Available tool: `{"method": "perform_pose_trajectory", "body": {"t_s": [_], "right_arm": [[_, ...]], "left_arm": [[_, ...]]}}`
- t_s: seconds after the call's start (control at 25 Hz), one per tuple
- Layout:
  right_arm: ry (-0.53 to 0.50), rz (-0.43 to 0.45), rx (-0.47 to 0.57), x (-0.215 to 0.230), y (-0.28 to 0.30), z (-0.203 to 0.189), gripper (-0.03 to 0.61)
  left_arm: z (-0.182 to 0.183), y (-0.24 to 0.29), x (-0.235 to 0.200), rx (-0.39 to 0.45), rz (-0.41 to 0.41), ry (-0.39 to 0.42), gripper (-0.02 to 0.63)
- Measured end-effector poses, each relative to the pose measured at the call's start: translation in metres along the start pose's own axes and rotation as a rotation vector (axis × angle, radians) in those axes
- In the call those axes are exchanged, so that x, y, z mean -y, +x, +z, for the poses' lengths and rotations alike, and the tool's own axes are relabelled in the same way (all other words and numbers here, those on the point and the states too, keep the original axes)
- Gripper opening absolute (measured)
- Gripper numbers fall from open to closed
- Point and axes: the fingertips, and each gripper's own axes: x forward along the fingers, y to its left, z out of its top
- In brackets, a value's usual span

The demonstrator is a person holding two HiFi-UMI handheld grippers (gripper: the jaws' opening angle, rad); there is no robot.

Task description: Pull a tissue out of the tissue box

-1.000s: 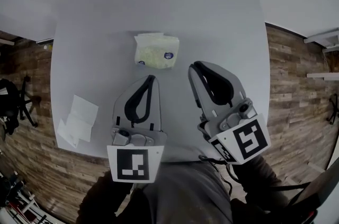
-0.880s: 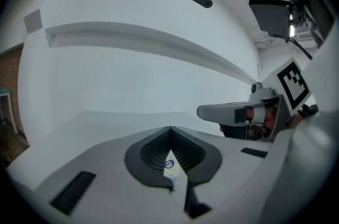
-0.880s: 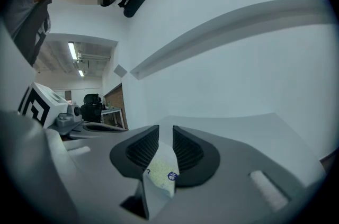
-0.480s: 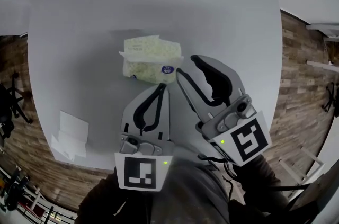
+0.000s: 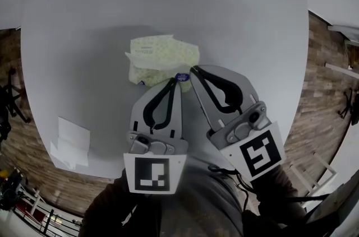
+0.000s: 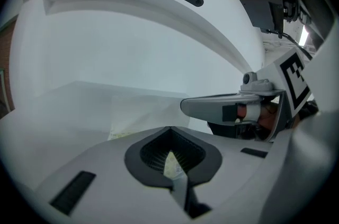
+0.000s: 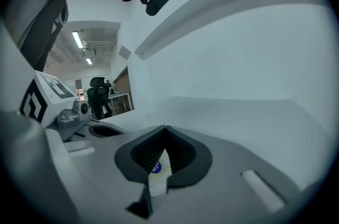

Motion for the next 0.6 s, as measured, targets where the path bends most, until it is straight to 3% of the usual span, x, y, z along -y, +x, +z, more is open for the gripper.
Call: {"method": "perform_pose_trajectory", "body": {"t_s": [0.32, 0.6], "right_arm": [[-0.041, 0.091, 0.077, -0.022, -0.016, 0.043, 0.002], [-0.087, 0.114, 0.13, -0.042, -0.038, 0.082, 0.002]], "left_arm": [[-0.008, 0.007, 0.001, -0.025, 0.02, -0.054, -0.002], [0.004, 0.001, 0.0, 0.019, 0.044, -0.055, -0.002]]}}
